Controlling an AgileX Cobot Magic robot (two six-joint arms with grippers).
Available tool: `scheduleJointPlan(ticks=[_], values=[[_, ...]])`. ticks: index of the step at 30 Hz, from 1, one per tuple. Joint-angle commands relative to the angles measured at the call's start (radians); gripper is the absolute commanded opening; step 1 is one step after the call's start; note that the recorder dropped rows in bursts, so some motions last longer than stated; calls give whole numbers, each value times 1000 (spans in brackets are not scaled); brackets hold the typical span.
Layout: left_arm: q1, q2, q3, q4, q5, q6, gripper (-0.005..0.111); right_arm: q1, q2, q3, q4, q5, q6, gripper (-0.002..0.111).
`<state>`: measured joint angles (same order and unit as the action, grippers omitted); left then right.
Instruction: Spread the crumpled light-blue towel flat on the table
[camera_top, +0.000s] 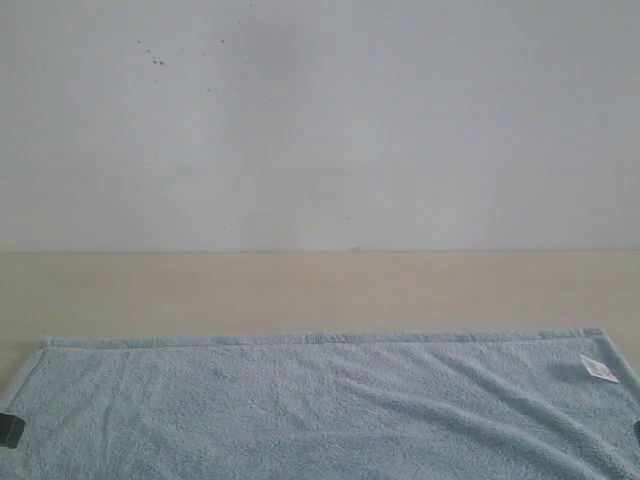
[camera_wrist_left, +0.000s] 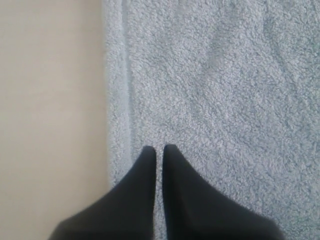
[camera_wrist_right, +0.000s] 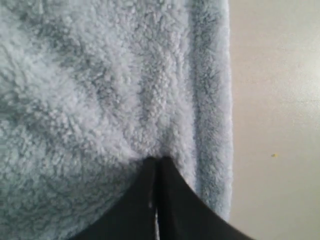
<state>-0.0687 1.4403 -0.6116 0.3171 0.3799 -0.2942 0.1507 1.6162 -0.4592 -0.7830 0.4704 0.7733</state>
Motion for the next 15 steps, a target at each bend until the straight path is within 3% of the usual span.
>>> scheduleJointPlan(ticks=[1,8,15], values=[[-2,8,-3,-11,-8,5,4,-2,-26,-47,37,-148,-104,0],[-2,48,-3,-21,-11,22,4,-2,-98,-231,40,-138,-159,0],[0,59,-12,5,-71,26,4,-2,-18,-344,40,-122,-201,0]])
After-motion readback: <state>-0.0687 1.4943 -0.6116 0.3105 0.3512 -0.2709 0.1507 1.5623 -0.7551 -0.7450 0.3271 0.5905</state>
